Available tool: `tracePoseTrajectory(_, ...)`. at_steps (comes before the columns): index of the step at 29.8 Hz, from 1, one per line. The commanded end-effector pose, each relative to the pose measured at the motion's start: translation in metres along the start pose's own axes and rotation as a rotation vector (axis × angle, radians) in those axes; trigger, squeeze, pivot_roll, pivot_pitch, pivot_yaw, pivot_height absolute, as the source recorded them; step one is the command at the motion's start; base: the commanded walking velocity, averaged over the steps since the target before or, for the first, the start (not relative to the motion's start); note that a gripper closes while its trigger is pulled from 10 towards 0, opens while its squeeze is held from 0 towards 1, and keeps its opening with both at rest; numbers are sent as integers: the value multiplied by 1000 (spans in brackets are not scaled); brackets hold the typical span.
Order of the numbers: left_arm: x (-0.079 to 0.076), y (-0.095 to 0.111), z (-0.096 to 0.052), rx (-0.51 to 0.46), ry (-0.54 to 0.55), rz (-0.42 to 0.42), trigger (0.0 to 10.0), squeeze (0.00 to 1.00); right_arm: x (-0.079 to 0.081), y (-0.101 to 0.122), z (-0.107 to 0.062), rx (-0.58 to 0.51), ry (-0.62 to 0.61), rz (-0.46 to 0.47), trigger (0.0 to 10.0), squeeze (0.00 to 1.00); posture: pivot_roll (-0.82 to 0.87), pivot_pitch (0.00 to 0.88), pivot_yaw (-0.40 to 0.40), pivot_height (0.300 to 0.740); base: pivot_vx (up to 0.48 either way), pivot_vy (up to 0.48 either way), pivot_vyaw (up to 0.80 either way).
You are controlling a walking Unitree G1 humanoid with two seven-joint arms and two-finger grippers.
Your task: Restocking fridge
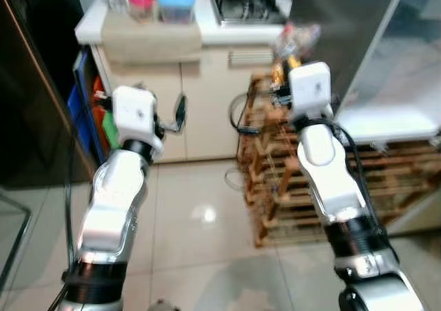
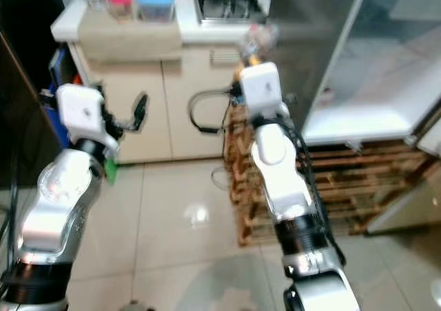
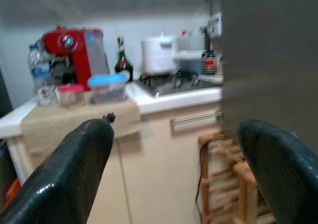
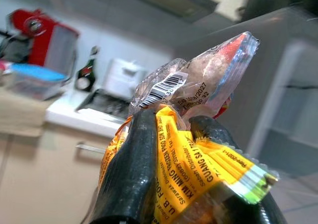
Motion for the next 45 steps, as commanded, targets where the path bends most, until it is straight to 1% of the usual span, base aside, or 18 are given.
tracePoseTrajectory(1, 8, -3, 1, 11, 39, 12, 10000, 0, 6, 16, 2, -52, 18, 16, 0, 0, -24, 10, 4, 740, 259, -401, 0)
tracePoseTrajectory(4, 10, -7, 4, 21, 73, -2, 10000, 0, 11, 15, 0, -51, 48, 18, 0, 0, -34, 16, -2, 740, 265, -398, 0)
tracePoseTrajectory(13, 14, -9, 8, 19, 117, -12, 10000, 0, 15, 16, -1, -55, 79, 7, 0, 0, -56, 32, -13, 740, 269, -394, 0)
tracePoseTrajectory(18, 8, -10, 12, 15, 101, -18, 10000, 0, 14, 20, -2, -81, 93, -23, 0, 0, -68, 31, -6, 740, 272, -394, 0)
tracePoseTrajectory(21, 7, -9, 12, 12, 92, -16, 10000, 0, 15, 19, -2, -77, 91, -22, 0, 0, -69, 35, -10, 740, 270, -394, 0)
tracePoseTrajectory(29, 5, -6, 16, 5, 72, -11, 10000, 0, 17, 18, -5, -67, 101, -11, 0, 0, -75, 26, 14, 740, 281, -385, 0)
tracePoseTrajectory(31, 6, -6, 17, 1, 75, -24, 10000, 0, 18, 19, -5, -70, 107, -13, 0, 0, -83, 31, 21, 740, 0, 0, 0)
tracePoseTrajectory(33, 5, -11, 17, 24, 78, -16, 10000, 0, 19, 17, -7, -65, 110, -12, 0, 0, -88, 38, 25, 740, 0, 0, 0)
tracePoseTrajectory(35, -2, -14, 17, 38, 36, -20, 10000, 0, 19, 15, -9, -51, 111, -2, 0, 0, -98, 35, 27, 740, 0, 0, 0)
tracePoseTrajectory(36, -2, -14, 17, 38, 36, -20, 10000, 0, 19, 15, -9, -51, 111, -2, 0, 0, -98, 35, 27, 740, 0, 0, 0)
tracePoseTrajectory(38, -17, -25, 11, 69, -89, -58, 10000, 0, 21, 3, -12, 14, 137, 62, 0, 0, -101, 31, 28, 740, 0, 0, 0)
tracePoseTrajectory(39, -25, -36, -2, 79, -201, -55, 10000, 0, 16, -15, -16, 89, 132, 105, 0, 0, -97, 36, 24, 740, 0, 0, 0)
tracePoseTrajectory(40, -25, -36, -2, 79, -201, -55, 10000, 0, 16, -15, -16, 89, 132, 105, 0, 0, -97, 36, 24, 740, 0, 0, 0)
tracePoseTrajectory(41, -23, -48, -11, 98, -229, -28, 10000, 0, 13, -23, -18, 115, 125, 110, 0, 0, -97, 36, 24, 740, 0, 0, 0)
tracePoseTrajectory(42, -16, -59, -19, 110, -216, -35, 10000, 0, 11, -29, -20, 130, 120, 100, 0, 0, -97, 36, 24, 740, 0, 0, 0)
tracePoseTrajectory(43, -2, -69, -26, 100, -151, -32, 10000, 0, 11, -35, -22, 131, 122, 82, 0, 0, -97, 42, 22, 740, 0, 0, 0)
tracePoseTrajectory(44, 7, -74, -31, 91, -101, -31, 10000, 0, 11, -39, -23, 129, 125, 69, 0, 0, -97, 42, 22, 740, 0, 0, 0)
tracePoseTrajectory(45, 17, -84, -34, 94, -36, -25, 10000, 0, 11, -41, -24, 108, 127, 17, 0, 0, -87, 38, 8, 740, 0, 0, 0)
Point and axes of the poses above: a point about 5 cm out from each wrist's last joint towards the gripper, its own z axis pointing out of the wrist towards the gripper, its own y axis along the axis of the wrist's last joint, x = y × z, the point moved 3 cm from there along z, pointing out of the wrist towards the gripper, and after that the axes turned 12 degrees about -z, right-handed, at the moved point
